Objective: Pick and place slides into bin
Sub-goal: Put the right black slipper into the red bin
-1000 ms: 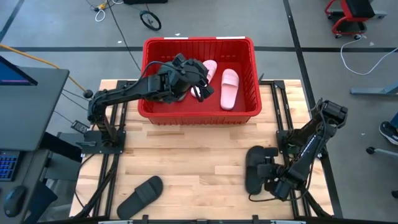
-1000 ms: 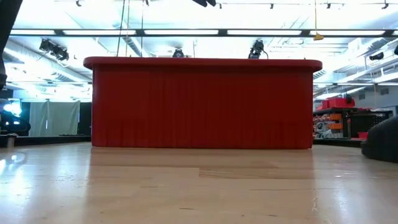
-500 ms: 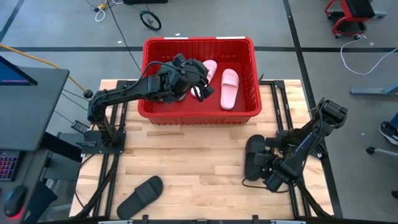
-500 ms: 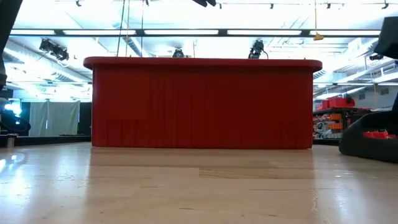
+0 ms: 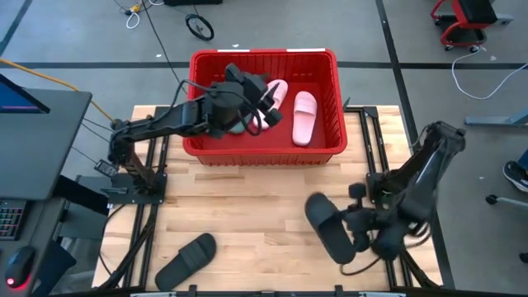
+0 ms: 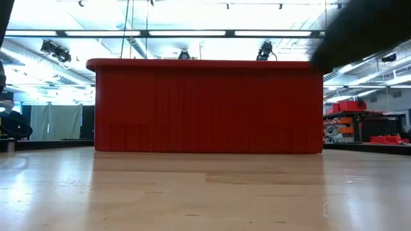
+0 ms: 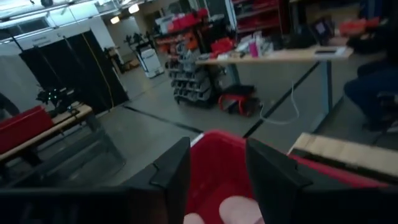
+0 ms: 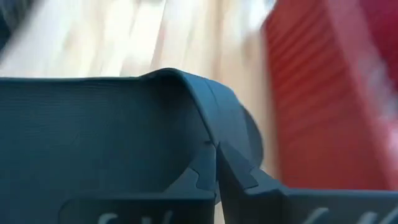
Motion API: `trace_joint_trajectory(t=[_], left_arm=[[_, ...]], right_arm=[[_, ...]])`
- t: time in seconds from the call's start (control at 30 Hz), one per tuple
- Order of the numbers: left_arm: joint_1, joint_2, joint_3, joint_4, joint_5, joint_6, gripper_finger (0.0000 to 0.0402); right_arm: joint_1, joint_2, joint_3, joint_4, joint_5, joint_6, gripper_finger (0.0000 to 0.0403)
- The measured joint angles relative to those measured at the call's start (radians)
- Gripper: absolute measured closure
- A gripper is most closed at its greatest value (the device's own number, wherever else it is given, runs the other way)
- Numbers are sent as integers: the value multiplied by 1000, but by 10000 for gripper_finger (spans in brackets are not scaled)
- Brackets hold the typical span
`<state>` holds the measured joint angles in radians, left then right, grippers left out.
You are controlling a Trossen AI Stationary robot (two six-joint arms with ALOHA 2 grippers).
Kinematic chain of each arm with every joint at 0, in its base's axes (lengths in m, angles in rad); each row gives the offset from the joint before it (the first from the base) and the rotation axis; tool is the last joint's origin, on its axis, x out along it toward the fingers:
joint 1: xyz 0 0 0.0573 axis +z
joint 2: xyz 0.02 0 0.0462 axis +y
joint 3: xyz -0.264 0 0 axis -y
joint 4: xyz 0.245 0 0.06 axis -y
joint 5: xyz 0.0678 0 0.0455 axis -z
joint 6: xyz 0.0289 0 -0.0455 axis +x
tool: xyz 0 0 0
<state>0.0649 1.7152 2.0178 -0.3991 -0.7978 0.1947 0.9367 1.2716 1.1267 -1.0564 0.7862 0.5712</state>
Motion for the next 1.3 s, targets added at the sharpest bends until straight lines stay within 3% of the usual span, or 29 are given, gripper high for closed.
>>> trace_joint_trajectory(t=[0.23,0.37,0.5,0.63,0.8,0.97,1.13,1.3], left_arm=[[-66,-63,0,90,1,44,259],[-99,-102,1,192,1,120,269],[-116,-130,1,252,0,185,278],[-111,-142,2,273,1,194,284],[-101,-145,2,272,0,262,284],[-101,-146,2,273,0,323,285],[-101,-151,1,271,-3,331,289],[-101,-159,1,272,-64,439,285]], right_arm=[[-63,-149,233,11,295,-430,401],[-245,-203,268,35,278,-757,401],[-466,-222,266,150,135,-1110,403],[-723,-211,267,300,-129,-1365,403],[-1031,-152,267,455,-401,-1608,403],[-1284,-30,267,449,-729,-1718,403],[-1420,108,267,450,-860,-1762,403],[-1487,221,267,415,-870,-1852,403]])
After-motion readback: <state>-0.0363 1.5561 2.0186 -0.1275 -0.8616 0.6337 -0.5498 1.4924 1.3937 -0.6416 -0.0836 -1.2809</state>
